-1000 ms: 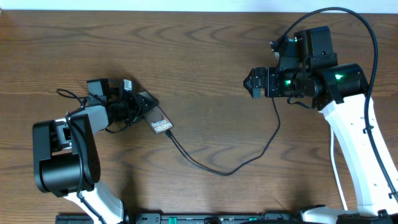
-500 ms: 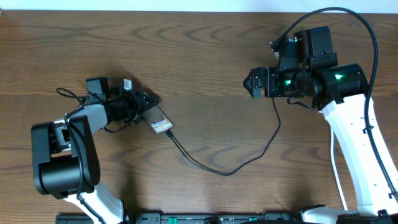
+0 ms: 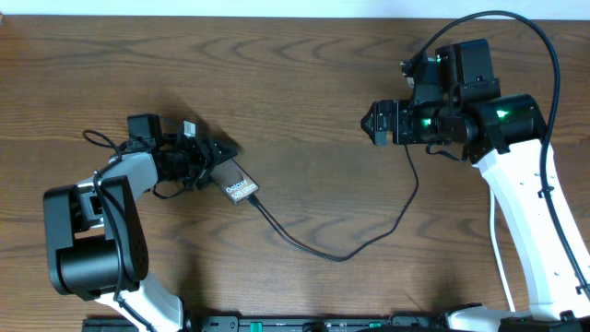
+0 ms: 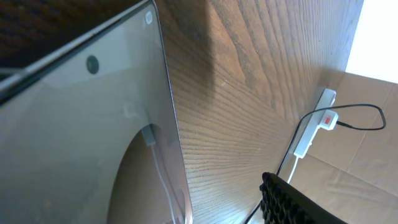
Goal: Plug charger to phone and switch on socket
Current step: 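Lower the phone toward the table with the left gripper, then set the phone flat on the table and open the left gripper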
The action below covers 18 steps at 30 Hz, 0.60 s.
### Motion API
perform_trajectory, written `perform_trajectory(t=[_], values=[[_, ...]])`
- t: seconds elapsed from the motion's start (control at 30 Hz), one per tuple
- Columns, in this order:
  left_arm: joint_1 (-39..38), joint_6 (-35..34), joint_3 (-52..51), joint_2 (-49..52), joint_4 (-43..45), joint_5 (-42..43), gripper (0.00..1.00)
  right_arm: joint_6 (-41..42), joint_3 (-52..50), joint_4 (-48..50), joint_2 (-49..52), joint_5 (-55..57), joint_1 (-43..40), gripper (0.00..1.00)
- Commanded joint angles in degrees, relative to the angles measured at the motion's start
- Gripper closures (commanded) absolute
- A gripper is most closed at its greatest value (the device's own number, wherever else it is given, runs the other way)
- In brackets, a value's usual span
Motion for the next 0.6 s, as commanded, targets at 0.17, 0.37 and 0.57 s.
perform_trajectory(t=[0.17,0.37,0.57], values=[[0.04,-1.20,-2.54,3.08,-4.68,-16.22,0.32,-1.09,0.66,-0.04,-0.42,0.26,0.35,0.01],[0.04,-1.20,-2.54,3.08,-5.97,-16.44,0.32,-1.09,0.66,-0.04,-0.42,0.26,0.35,0.01],[0.04,-2.71,-2.54,3.06,-9.42,-20.94,0.32,-1.09,0.66,-0.04,-0.42,0.24,0.35,0.01]])
